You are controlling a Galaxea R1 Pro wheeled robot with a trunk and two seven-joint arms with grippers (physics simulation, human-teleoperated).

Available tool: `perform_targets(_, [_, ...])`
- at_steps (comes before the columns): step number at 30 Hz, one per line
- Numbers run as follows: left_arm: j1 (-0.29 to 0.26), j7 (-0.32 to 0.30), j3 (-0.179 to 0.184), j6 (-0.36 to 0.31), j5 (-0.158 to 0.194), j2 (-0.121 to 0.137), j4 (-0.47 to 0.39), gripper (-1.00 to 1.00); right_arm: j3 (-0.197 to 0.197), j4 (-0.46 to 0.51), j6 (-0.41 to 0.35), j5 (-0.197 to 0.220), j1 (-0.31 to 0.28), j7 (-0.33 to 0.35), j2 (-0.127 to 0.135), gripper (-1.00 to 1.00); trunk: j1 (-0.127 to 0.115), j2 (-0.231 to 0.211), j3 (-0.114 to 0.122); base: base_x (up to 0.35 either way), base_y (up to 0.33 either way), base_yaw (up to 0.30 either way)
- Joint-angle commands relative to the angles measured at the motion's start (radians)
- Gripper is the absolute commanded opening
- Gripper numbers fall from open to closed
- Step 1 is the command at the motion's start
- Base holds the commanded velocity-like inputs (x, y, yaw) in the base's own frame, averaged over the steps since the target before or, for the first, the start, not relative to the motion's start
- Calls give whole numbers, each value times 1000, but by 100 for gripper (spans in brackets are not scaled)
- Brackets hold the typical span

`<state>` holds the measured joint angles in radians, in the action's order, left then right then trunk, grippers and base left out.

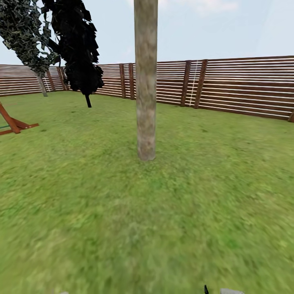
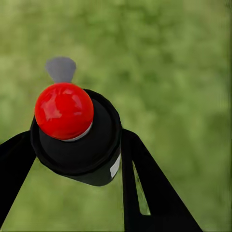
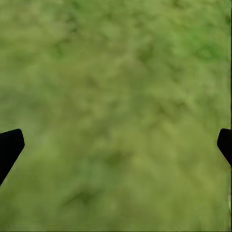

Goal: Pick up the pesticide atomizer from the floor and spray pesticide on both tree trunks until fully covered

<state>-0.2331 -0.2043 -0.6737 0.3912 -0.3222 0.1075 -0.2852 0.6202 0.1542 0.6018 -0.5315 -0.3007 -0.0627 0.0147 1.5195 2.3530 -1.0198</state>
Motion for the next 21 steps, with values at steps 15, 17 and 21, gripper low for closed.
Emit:
perform_targets(15, [0,0,0,0,-2,-2,0,-100,-11,11,1,-10,0,-5,7,100,0,0,0,344,0,0])
perform_targets(17, [0,0,0,0,-2,-2,0,-100,-11,11,1,-10,0,-5,7,100,0,0,0,344,0,0])
perform_targets(21, [0,0,0,0,-2,-2,0,-100,-11,11,1,-10,0,-5,7,100,0,0,0,344,0,0])
